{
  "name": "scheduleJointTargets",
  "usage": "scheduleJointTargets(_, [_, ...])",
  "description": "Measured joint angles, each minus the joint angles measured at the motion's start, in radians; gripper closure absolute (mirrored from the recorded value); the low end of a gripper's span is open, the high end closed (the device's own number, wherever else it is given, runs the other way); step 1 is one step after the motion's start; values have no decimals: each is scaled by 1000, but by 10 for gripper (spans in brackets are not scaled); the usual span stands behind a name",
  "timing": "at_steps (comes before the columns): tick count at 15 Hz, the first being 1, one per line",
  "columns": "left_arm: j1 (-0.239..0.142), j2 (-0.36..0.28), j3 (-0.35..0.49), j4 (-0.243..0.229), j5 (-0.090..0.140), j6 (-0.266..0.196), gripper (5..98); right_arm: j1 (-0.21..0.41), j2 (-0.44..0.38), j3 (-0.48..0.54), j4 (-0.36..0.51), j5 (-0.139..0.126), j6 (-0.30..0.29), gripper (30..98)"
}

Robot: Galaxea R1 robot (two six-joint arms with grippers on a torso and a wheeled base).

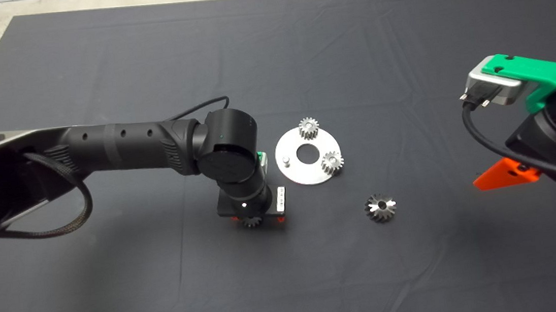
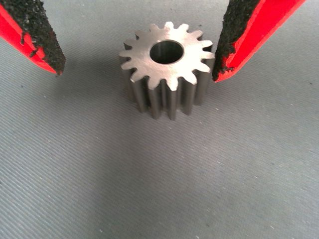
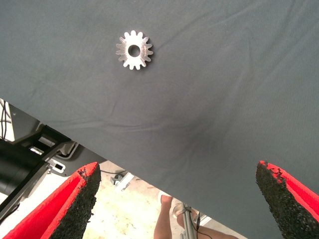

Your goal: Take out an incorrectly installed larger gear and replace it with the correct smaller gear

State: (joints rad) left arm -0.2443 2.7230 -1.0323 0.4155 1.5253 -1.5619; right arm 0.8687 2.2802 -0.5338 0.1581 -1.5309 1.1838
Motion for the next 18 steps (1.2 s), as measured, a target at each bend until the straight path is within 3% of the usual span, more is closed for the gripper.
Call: scheduleJointTargets(18, [0, -6, 0, 0, 4, 57, 531, 1, 0, 0, 0, 0, 0, 461])
